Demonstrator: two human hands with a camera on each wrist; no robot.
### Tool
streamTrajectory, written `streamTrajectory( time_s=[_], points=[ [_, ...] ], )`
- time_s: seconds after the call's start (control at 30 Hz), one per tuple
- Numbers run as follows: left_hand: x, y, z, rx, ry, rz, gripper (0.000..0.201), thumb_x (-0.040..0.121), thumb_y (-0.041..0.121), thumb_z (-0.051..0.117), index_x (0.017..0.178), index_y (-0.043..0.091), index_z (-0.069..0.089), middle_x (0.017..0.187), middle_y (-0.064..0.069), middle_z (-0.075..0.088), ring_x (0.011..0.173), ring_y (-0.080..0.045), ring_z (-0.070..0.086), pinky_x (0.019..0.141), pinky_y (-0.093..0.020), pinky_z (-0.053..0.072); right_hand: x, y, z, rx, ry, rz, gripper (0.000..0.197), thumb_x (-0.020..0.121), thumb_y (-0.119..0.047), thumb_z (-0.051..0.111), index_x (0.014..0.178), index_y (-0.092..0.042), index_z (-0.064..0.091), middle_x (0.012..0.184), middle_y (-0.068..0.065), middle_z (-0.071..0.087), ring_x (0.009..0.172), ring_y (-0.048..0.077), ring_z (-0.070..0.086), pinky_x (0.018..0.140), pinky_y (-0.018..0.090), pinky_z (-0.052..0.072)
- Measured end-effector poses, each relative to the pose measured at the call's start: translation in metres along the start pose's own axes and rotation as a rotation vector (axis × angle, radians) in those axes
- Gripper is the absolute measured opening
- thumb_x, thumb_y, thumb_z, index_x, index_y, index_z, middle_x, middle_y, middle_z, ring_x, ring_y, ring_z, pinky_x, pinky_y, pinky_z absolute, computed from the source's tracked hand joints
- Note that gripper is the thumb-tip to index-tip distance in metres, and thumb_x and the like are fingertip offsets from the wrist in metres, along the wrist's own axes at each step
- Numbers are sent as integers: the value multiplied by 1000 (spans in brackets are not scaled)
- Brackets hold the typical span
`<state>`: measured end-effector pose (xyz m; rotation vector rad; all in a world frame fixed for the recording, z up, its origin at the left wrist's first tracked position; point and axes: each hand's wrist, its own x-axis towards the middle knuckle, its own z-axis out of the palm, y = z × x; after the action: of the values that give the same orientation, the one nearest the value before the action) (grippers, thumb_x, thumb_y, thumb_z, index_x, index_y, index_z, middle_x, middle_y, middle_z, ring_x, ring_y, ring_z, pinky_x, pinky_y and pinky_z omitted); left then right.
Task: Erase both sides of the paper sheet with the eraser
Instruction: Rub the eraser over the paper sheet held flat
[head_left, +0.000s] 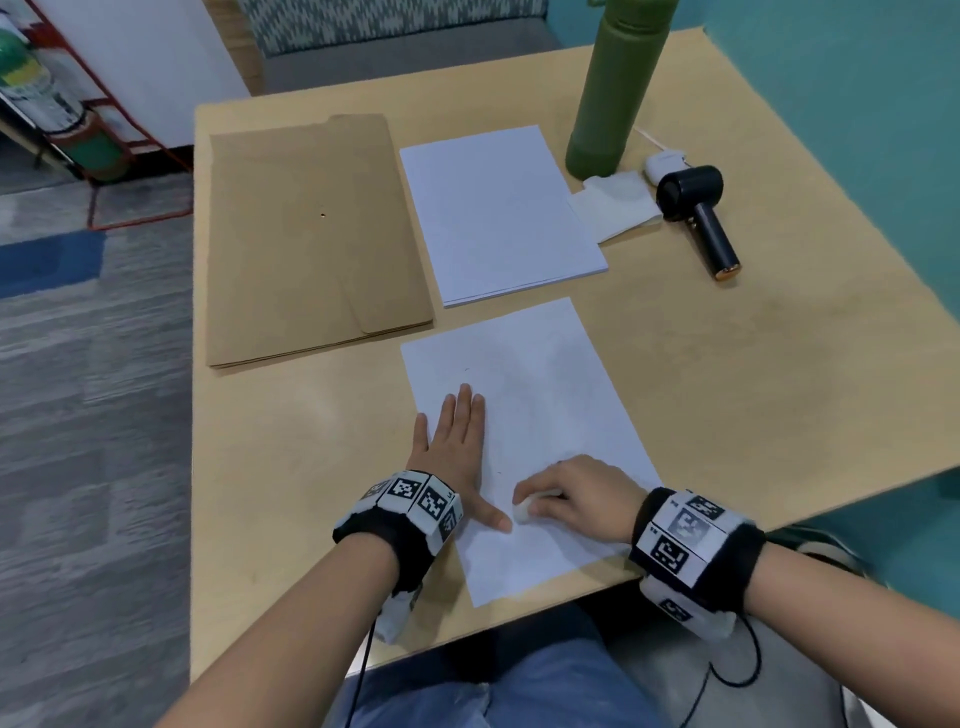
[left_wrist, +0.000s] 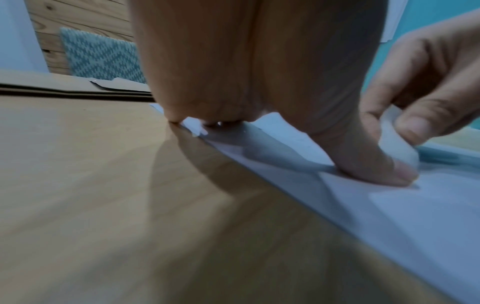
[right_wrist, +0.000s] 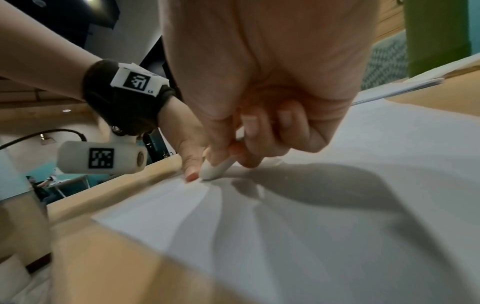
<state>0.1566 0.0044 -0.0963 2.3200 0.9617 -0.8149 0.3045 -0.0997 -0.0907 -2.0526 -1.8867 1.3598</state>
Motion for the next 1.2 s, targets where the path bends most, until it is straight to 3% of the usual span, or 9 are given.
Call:
streamTrajectory(
  time_s=[0.1,0.27,0.43,0.6,0.8,0.93,1.03,1.1,1.2],
  points=[
    [0,1,0,-3,-3,-3,143,62,63,74,140,8,-33,148,-7,-40,138,-24,-32,111,-49,-16,10,-5,-9,-10,10,-5,24,88,-31,53,110,-31,64,113,-3,67,106,16,57,87,30,44],
    [2,0,2,-1,14,-11,142,63,63,74,140,8,-32,148,-7,-39,139,-24,-31,112,-49,-15,30,-16,-7,177,221,59,23,87,-30,55,108,-29,65,112,-1,68,106,18,60,92,35,48],
    [1,1,1,1,13,-5,145,60,64,75,140,8,-33,148,-7,-39,139,-24,-32,112,-49,-15,-2,-4,10,58,60,22,25,90,-29,52,113,-29,62,114,-1,66,107,17,57,84,29,43],
    [3,2,1,14,6,-22,143,62,63,74,140,7,-33,148,-7,-39,139,-25,-31,112,-50,-14,34,-22,-5,47,178,6,21,89,-32,51,105,-31,64,110,-2,68,102,20,60,84,33,48],
    [-1,2,-1,-1,-6,-14,144,62,62,75,139,8,-34,147,-7,-40,139,-24,-32,112,-49,-15,10,-5,0,-27,15,-7,25,90,-32,51,112,-32,62,118,-5,65,109,15,56,87,30,44],
    [0,2,-1,3,-4,-19,142,63,61,75,140,8,-33,148,-7,-40,139,-24,-31,113,-49,-14,33,-14,-12,16,149,7,23,89,-34,52,109,-33,63,112,-2,68,105,18,59,78,26,42],
    [0,2,-1,-1,-6,-15,142,64,61,74,140,9,-33,148,-6,-40,139,-24,-31,112,-48,-15,30,-14,-8,108,208,45,24,89,-31,53,111,-30,63,113,-1,68,106,18,60,85,28,46],
    [0,2,-1,-6,-4,-15,142,64,60,75,140,9,-33,148,-6,-40,139,-24,-32,112,-48,-16,14,-9,1,105,159,50,24,89,-31,52,111,-29,63,114,-2,67,107,17,59,89,30,46],
    [-1,3,-1,-6,-5,-14,143,63,61,75,140,9,-34,147,-7,-40,138,-24,-32,111,-48,-16,7,-5,2,17,43,13,24,89,-33,51,110,-32,63,114,-4,66,108,15,57,86,29,44]
  ],
)
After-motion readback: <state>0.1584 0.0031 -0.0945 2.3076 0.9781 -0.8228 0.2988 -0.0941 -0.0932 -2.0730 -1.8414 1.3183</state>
